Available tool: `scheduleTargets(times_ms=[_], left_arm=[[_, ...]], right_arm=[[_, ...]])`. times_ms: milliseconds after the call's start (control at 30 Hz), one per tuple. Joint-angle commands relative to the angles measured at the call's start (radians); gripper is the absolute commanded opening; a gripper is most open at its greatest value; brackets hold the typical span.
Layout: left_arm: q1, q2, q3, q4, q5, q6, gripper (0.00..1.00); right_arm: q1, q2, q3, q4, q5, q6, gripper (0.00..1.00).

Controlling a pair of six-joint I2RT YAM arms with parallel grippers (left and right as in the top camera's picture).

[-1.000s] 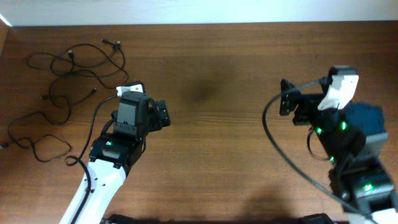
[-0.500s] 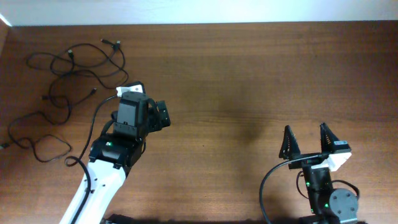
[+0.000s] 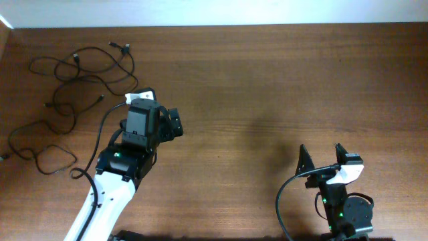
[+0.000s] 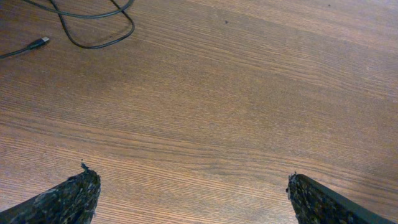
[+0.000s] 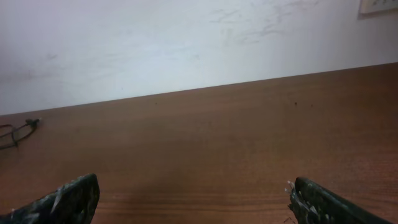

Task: Untangle cables

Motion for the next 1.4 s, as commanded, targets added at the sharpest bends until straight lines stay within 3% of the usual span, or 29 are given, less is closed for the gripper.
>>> scheduleTargets(times_ms=[0,200,267,367,400,500,567,633,867,1033,1367], left_arm=[[0.006,-0.003,-0.005,0.002,-0.014,-0.006,0.99],[0.006,-0.003,-0.005,0.001,-0.024,-0.005,0.99],[0.006,-0.003,-0.005,-0.007,-0.116,-0.005,0.99],[0.006,-0.078,-0.048,0.000,-0.137,0.019,0.99],[0.006,-0.111,-0.085,0.042,-0.133,0.046,0.99],[0.043,-0.328,-0.358,0.365,-0.021,0.213,0.99],[0.127,-0.492,-0.531,0.482,0.094,0.236,0.99],[0.182,-0.630,-0.645,0.521,0.114,0.236,0.99],[0.216,-0.969,-0.823,0.515,0.110,0.396,0.99],[0.227,-1.146,-0.839,0.397,0.104,0.429,0.99],[0.229,-1.151,-0.839,0.397,0.103,0.429,0.99]], right_arm=[[-0.006,-0.010,-0.005,-0.009,-0.002,-0.010,0.99],[-0.006,-0.010,-0.005,-0.009,-0.002,-0.010,0.99],[-0.006,-0.010,-0.005,-0.009,-0.002,-0.010,0.99],[-0.006,-0.010,-0.005,-0.009,-0.002,-0.010,0.99],[-0.006,-0.010,-0.005,-0.009,-0.002,-0.010,0.99],[-0.006,-0.010,-0.005,-0.009,-0.002,-0.010,0.99],[-0.006,-0.010,-0.005,-0.009,-0.002,-0.010,0.99],[-0.006,-0.010,-0.005,-0.009,-0.002,-0.010,0.99],[-0.006,-0.010,-0.005,-0.009,-0.002,-0.010,0.99],[-0.006,-0.010,-0.005,-0.009,-0.002,-0.010,0.99],[-0.006,-0.010,-0.005,-0.009,-0.002,-0.010,0.99]])
